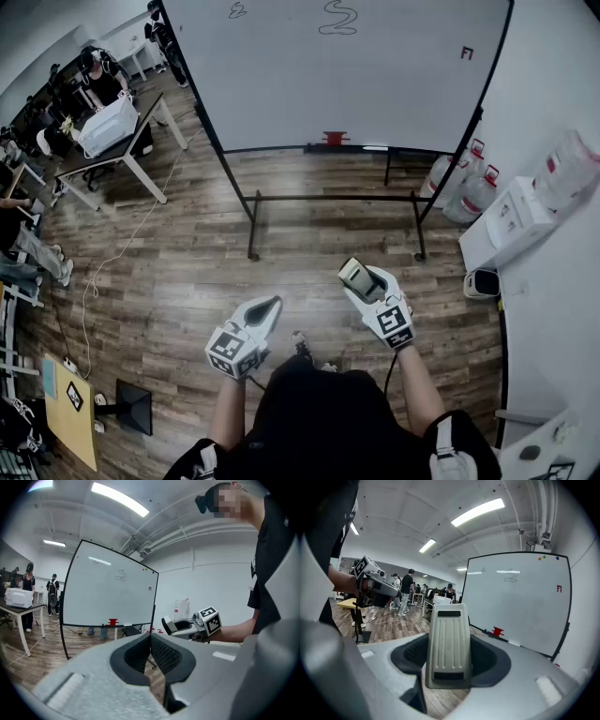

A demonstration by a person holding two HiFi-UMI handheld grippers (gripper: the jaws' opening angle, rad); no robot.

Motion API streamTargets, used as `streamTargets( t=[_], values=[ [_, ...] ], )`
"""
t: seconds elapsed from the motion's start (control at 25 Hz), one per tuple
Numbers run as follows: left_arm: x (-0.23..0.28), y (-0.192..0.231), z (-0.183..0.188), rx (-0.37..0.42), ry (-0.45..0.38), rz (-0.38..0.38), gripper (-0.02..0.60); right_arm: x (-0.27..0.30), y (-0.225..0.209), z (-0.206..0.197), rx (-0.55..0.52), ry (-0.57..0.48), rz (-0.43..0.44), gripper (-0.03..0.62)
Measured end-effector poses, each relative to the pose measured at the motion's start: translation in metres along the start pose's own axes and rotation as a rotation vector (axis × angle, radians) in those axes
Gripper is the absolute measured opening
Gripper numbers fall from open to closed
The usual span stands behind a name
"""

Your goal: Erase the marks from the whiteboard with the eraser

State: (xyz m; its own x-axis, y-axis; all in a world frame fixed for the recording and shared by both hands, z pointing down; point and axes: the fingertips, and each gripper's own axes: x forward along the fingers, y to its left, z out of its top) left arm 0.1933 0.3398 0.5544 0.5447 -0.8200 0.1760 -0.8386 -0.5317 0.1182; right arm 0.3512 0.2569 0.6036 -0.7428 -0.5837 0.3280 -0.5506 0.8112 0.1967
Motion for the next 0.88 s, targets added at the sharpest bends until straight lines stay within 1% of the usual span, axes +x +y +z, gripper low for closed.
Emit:
streamTargets(
  t=[0.24,0.44,0.68,0.88],
  values=[
    [-0.002,0.004,0.002,-0.008,-0.001,0.001,0.011,0.005,-0.001,-0.001,0.007,0.009,-0.003,0.256],
    [-0.003,0.025,-0.005,-0.032,0.005,0.014,0.011,0.021,-0.002,-0.002,0.01,0.02,-0.001,0.256],
    [0.007,0.064,-0.001,-0.04,0.004,0.003,0.011,0.056,-0.008,0.008,0.03,0.022,-0.005,0.256],
    [0.019,0.113,0.007,-0.054,0.012,-0.009,0.011,0.1,-0.019,0.025,0.042,0.024,-0.014,0.256]
  ],
)
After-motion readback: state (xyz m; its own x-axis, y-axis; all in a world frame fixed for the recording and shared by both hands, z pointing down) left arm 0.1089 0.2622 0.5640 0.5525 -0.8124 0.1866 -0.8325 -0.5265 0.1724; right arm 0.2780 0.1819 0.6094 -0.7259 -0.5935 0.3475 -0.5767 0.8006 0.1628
